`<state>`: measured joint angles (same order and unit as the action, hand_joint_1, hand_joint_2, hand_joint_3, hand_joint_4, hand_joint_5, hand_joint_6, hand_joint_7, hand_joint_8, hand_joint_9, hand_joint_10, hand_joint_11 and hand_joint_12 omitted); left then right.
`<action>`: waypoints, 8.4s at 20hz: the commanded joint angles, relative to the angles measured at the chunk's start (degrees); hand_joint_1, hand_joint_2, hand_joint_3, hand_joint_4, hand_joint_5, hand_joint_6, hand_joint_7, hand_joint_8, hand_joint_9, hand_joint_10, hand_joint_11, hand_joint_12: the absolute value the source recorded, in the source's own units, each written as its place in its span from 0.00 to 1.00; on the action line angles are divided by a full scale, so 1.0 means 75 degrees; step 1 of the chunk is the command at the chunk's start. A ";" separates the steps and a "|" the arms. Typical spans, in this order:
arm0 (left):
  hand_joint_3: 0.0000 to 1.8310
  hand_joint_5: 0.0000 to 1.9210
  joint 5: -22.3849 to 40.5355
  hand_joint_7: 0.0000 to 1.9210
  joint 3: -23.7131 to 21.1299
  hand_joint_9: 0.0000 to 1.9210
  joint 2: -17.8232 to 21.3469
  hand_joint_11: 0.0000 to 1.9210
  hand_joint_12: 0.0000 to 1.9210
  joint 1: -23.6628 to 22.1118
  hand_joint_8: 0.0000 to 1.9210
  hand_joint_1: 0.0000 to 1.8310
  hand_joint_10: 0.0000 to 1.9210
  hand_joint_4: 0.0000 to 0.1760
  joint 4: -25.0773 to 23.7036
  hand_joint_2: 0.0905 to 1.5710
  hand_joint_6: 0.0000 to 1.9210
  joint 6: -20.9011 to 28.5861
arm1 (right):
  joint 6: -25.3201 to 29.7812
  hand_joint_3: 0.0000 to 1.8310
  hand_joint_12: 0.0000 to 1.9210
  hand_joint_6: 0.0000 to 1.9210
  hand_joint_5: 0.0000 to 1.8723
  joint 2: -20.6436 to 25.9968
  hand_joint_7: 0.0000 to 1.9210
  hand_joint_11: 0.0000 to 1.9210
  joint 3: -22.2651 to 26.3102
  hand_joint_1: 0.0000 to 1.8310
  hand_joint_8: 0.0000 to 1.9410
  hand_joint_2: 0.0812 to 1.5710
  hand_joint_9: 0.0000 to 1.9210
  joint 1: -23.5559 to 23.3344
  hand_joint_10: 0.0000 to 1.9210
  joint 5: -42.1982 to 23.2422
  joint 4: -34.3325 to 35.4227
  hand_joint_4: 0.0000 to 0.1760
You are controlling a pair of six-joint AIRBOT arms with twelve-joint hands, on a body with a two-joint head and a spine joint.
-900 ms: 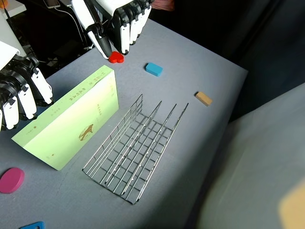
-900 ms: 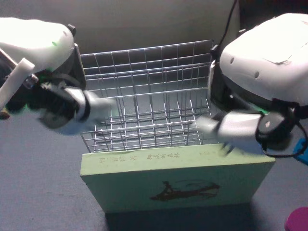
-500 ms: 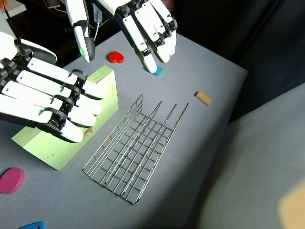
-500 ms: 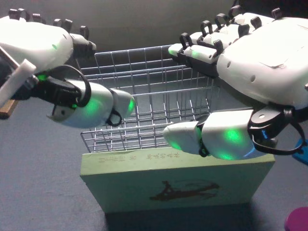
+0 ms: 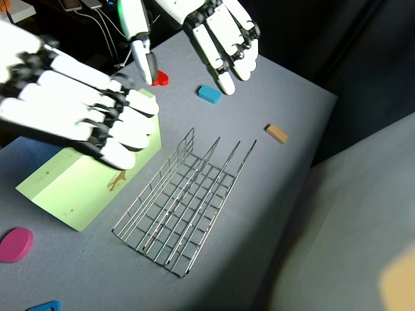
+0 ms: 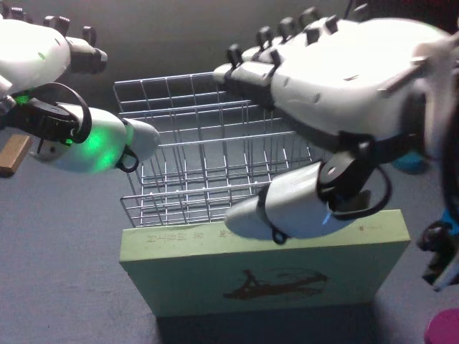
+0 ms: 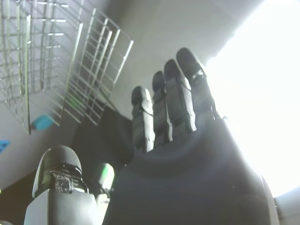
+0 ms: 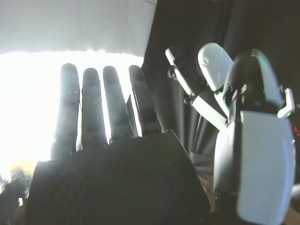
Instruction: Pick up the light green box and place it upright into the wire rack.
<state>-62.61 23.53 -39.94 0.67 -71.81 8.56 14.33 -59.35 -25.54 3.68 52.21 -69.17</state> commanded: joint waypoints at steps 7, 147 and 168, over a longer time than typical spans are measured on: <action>0.00 0.13 0.0518 0.11 0.0228 0.11 0.0324 0.00 0.37 -0.0068 0.00 0.08 0.00 0.42 -0.0807 0.68 0.00 -0.0878 | -0.0783 0.00 0.05 0.00 0.00 -0.0697 0.00 0.00 -0.0617 0.41 0.00 0.52 0.00 -0.0532 0.00 -0.0296 0.1489 0.38; 0.00 0.17 0.0912 0.12 0.1413 0.11 -0.0898 0.00 0.34 0.0728 0.00 0.10 0.00 0.28 -0.1067 0.72 0.00 -0.1615 | -0.0537 0.01 0.65 0.00 0.24 -0.1632 0.24 0.03 -0.3134 0.22 0.00 0.61 0.22 -0.0231 0.02 -0.1957 0.0108 0.00; 0.00 0.52 0.0333 0.59 0.0474 0.63 -0.1022 0.68 1.00 0.0501 1.00 0.35 1.00 0.00 -0.1158 0.77 1.00 -0.1588 | -0.1078 0.01 1.00 1.00 0.62 0.2185 0.70 0.97 -0.0238 0.28 1.00 0.88 0.85 -0.0323 1.00 -0.2251 0.1153 0.00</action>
<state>-59.51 27.11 -47.66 4.99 -74.78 -2.92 6.15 -43.48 -27.38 1.78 36.16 -56.93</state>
